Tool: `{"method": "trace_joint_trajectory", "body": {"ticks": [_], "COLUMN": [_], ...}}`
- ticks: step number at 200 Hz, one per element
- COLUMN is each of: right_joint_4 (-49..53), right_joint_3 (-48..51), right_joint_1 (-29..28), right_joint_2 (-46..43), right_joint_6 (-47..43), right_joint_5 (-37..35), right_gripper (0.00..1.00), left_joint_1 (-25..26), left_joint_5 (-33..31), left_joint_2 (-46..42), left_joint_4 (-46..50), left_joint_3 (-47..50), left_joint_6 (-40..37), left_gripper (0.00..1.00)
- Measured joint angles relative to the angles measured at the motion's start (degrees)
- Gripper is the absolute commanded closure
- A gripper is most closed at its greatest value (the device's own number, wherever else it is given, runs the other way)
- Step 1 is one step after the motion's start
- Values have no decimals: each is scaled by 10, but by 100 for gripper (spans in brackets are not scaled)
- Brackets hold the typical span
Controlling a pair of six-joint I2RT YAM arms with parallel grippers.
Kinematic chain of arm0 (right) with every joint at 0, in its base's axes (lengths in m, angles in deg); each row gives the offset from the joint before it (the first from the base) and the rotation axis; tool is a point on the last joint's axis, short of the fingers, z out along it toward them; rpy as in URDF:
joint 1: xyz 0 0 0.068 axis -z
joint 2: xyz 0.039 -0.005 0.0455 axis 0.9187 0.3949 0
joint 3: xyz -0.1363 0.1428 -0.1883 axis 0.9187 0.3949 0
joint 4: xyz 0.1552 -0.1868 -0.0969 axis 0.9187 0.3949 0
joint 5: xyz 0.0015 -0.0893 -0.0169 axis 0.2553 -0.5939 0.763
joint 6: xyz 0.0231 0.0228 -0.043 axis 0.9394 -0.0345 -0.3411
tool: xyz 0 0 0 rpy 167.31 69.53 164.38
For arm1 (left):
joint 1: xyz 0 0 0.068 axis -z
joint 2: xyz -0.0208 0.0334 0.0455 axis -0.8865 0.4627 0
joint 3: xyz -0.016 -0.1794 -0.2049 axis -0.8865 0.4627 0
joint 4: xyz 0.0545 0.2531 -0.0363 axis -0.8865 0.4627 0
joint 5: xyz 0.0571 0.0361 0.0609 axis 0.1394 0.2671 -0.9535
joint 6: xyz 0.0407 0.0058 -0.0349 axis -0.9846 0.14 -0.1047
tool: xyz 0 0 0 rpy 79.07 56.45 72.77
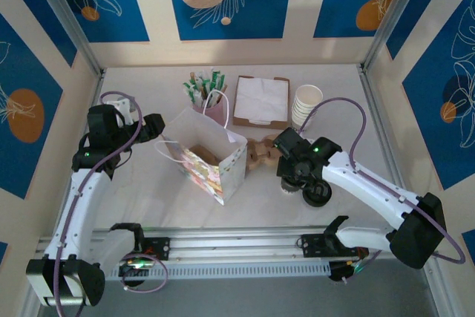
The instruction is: Pack the takeout coffee
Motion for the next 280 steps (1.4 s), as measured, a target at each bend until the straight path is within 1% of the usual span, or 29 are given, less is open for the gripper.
{"method": "trace_joint_trajectory", "body": {"ticks": [42, 60, 89, 138, 178, 219, 257, 280], "right_joint_4": [-6, -9, -12, -11, 6, 35, 55, 67], "right_joint_3": [0, 0, 0, -19, -88, -173, -244, -278], "right_joint_1": [0, 0, 0, 0, -5, -23, -51, -63], "right_joint_2": [-1, -3, -16, -71, -90, -90, -90, -90], "right_joint_6": [-2, -18, -60, -138, -204, -261, -299, -316], "right_joint_5": [-2, 3, 22, 58, 85, 96, 99, 97], "right_gripper": [36, 37, 37, 37, 37, 38, 38, 38], "left_joint_1": [0, 0, 0, 0, 0, -1, -15, -23], "left_joint_5": [0, 0, 0, -2, -20, -71, -86, -68], "left_joint_2": [0, 0, 0, 0, -14, -32, 16, 54], "left_joint_4": [0, 0, 0, 0, 0, 6, 16, 9], "left_joint_3": [0, 1, 1, 1, 1, -4, -31, -27], "left_joint_6": [0, 0, 2, 2, 1, 19, 70, 106], "left_gripper": [21, 21, 21, 21, 19, 19, 20, 23]}}
